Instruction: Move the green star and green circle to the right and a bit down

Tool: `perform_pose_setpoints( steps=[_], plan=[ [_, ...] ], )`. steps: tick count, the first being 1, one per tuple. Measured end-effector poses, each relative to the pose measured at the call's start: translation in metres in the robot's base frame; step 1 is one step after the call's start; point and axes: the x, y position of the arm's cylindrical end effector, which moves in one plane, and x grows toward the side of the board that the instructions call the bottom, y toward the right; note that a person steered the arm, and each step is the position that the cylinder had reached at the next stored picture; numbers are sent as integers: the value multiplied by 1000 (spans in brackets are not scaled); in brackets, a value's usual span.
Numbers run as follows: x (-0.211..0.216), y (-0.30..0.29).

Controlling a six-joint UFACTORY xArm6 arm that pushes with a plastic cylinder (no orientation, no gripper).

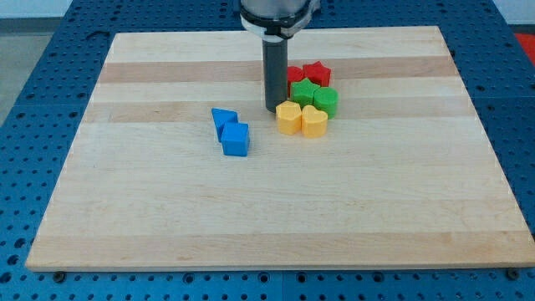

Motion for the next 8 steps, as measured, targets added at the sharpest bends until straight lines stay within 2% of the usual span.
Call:
perform_pose_setpoints(
  steps=[3, 5, 7, 8],
  plan=[
    [24, 23],
    [5, -11],
    [-3, -16],
    [-21, -17]
  ],
)
